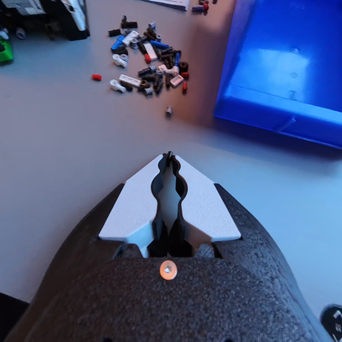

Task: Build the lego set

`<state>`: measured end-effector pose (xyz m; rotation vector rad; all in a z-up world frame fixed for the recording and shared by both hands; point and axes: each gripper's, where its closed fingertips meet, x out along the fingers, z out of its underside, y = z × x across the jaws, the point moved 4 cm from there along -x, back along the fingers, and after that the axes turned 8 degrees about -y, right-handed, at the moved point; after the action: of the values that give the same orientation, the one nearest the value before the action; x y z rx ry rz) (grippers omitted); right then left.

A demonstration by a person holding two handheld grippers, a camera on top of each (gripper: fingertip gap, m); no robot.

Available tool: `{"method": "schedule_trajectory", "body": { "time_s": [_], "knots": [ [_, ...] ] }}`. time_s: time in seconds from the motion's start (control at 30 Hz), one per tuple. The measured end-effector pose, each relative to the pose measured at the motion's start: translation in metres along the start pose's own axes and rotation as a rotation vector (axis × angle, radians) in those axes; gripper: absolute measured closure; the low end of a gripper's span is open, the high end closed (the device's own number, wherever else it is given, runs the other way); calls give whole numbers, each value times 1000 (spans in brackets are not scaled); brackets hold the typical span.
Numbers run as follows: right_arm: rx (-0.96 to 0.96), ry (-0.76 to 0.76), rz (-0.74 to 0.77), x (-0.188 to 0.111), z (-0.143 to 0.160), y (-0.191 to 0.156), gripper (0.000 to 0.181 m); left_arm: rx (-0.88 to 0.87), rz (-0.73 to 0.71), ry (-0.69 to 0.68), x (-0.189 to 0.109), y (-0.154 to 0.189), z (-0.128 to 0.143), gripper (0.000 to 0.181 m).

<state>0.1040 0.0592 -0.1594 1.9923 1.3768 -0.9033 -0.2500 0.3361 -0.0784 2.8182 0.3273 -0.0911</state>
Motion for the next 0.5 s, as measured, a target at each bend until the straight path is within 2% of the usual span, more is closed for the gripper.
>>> {"method": "schedule_trajectory", "body": {
  "time_s": [0.1,0.23,0.3,0.4,0.5],
  "knots": [
    [-92,60,-92,-4,-14,-33,177,18,10,-5,0,3,1,161],
    [-175,112,-343,-3,-32,-111,177,32,22,-27,3,6,3,161],
    [-257,78,-393,2,-29,-142,177,37,26,-59,7,7,5,161],
    [-377,36,-374,8,-22,-162,177,61,34,-113,14,10,10,161],
    [-383,45,-388,5,-22,-165,177,94,63,-175,22,17,16,161]
  ]
}}
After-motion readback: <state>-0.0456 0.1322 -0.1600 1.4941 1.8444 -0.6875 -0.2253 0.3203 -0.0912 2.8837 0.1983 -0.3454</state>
